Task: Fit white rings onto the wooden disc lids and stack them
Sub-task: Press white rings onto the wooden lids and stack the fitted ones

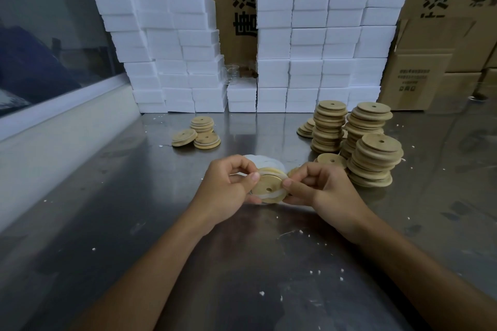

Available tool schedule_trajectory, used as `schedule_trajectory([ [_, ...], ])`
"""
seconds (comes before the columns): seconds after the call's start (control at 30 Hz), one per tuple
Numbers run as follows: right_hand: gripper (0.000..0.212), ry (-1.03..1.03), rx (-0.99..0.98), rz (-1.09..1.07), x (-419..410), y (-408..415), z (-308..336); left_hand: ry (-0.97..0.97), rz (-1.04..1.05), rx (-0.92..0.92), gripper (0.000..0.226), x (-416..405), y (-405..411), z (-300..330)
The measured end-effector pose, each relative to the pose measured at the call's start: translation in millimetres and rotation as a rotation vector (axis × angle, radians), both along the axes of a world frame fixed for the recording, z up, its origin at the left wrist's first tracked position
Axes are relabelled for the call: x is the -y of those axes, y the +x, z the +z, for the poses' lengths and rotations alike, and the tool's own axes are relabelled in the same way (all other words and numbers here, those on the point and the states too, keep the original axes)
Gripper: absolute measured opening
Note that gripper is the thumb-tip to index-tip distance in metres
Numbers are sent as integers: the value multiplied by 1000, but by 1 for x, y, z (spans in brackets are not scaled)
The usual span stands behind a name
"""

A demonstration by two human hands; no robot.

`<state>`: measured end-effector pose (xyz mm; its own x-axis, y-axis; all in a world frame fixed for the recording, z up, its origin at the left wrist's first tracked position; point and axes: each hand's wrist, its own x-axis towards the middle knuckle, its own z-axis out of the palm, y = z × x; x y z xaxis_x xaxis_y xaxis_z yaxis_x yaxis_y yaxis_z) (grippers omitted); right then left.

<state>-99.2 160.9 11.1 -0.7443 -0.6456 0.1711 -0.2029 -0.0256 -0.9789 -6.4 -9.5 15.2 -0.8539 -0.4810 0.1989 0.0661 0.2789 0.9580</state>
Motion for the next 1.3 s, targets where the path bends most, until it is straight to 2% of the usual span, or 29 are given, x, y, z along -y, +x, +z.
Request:
schedule_trajectory([
  [0.3,8,-23,-15,12,-1,1,1,9,-57,14,23,1,0,1],
  [0.63,11,-19,0,1,-1,0,1,-14,-1,-19,16,-3,0,1],
  [0.87,11,-18,17,62,-4,-5,1,41,0,-24,16,-1,0,0],
  [1.0,8,25,-38,90,-4,-9,0,48,-13,-18,16,1,1,2],
  [1.2,7,53,-75,42,-3,-10,-5,-49,14,-19,11,4,3,2],
  [1.3,6,59,-158,32,-3,-9,-6,-279,87,-48,11,7,2,2],
])
